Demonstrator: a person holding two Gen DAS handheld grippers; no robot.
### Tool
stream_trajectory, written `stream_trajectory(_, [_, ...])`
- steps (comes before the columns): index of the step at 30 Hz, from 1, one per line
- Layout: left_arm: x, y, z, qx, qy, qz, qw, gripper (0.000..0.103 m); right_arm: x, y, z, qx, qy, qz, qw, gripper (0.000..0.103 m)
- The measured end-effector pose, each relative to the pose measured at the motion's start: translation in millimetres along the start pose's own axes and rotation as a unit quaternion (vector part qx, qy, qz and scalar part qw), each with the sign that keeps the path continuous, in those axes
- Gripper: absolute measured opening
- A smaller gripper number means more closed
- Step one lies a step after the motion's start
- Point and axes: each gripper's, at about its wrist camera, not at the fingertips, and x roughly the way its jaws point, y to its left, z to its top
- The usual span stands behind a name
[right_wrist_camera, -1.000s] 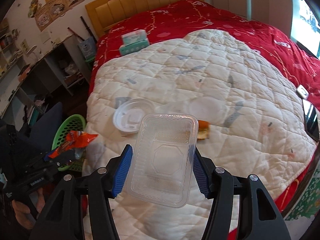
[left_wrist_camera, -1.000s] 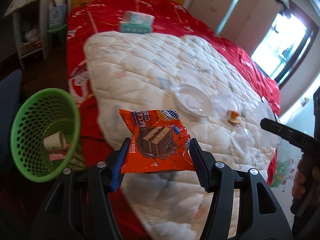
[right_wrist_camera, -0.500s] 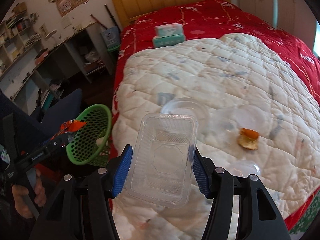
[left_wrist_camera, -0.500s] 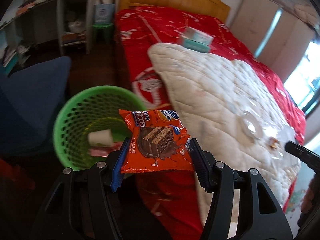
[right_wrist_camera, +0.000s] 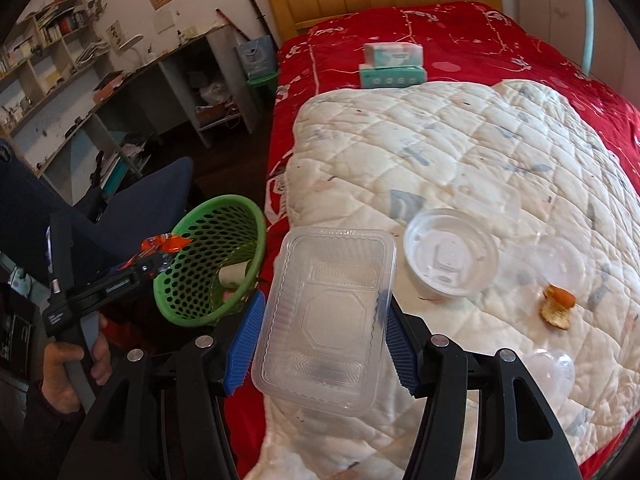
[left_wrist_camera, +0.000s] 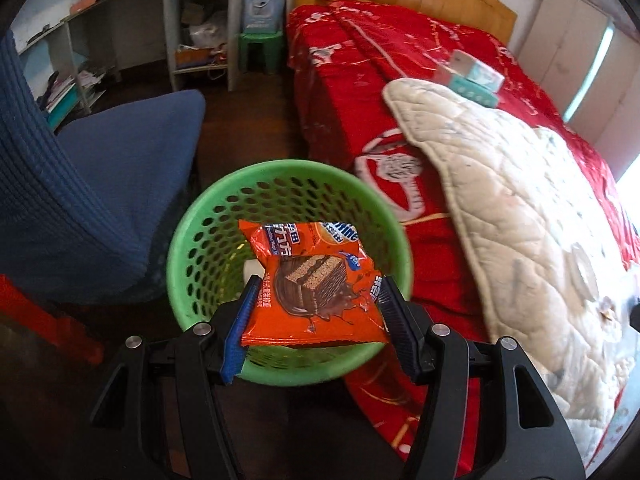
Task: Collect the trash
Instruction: 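Carry both items to the green basket and open the left gripper over it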
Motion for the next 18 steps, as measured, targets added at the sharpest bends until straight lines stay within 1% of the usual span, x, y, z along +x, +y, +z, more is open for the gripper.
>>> stream_trajectory(2, [3, 6, 1, -0.004, 0.002, 0.003, 1.0, 0.062, 3, 5, 1, -0.005, 0.001, 0.003, 1.0, 0.056])
stream_trajectory(5, [7, 14, 2, -0.012, 0.002, 0.004, 0.9999, 0.068, 9, 13, 3, -0.011, 0.006, 0.007, 1.0, 0.056])
stream_trajectory(7, [7, 19, 1, -0.016, 0.003, 0.007, 0.9998, 0.069, 15, 18, 6, -0.016, 0.01, 0.01, 1.0, 0.056])
stream_trajectory(11, [1, 30, -5, -0.033, 0.001, -0.002, 0.9995, 0.069, 25, 30, 9, -0.026, 0.017, 0.016, 0.999, 0.056])
stream_trajectory(18, [-20, 52, -17, -0.063, -0.01, 0.002, 0.9979, 0.069, 44, 56, 19, -0.048, 0.026, 0.033, 0.998, 0.056])
